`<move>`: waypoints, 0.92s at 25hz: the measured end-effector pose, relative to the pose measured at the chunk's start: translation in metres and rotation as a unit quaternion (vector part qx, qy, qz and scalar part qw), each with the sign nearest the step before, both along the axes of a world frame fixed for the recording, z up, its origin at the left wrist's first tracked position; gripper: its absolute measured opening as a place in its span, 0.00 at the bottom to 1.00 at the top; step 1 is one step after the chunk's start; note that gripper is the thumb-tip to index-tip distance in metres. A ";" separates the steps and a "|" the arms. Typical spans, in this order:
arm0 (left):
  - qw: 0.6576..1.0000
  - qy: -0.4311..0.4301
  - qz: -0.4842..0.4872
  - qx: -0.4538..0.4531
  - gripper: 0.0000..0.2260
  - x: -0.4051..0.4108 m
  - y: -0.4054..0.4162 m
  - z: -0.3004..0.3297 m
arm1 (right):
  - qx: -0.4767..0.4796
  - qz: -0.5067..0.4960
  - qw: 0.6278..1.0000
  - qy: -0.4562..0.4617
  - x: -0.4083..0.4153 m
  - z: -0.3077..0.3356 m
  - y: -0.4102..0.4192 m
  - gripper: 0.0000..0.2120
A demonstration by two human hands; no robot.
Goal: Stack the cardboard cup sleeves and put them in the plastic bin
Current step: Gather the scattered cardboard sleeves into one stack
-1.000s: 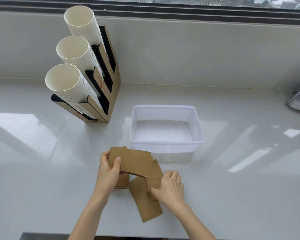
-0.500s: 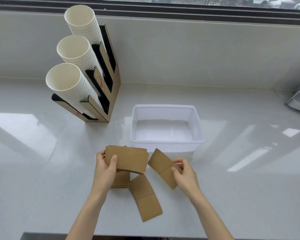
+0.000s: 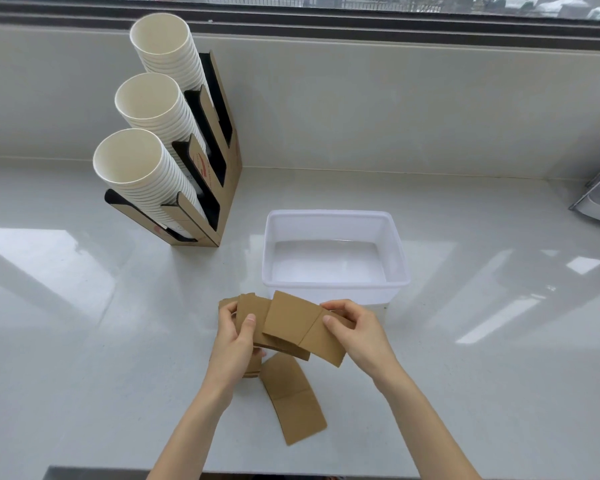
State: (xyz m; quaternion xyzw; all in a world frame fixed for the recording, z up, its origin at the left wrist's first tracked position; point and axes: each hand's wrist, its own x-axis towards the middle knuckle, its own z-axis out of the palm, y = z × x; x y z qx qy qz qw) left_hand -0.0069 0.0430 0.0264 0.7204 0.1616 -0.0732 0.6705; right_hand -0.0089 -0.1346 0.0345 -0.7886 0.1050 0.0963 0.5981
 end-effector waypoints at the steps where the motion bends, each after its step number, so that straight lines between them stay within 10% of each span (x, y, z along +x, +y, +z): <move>1: 1.000 0.000 -0.005 0.004 0.09 0.000 -0.001 -0.001 | -0.024 0.006 1.000 -0.008 0.001 0.000 0.005 0.07; 14: 1.000 -0.007 0.007 0.006 0.12 -0.002 0.000 -0.003 | -0.134 0.036 0.986 -0.090 0.000 -0.009 0.023 0.11; 23: 0.997 0.002 0.077 -0.003 0.12 0.002 0.021 -0.005 | -0.354 0.179 0.914 0.091 -0.036 -0.050 0.054 0.30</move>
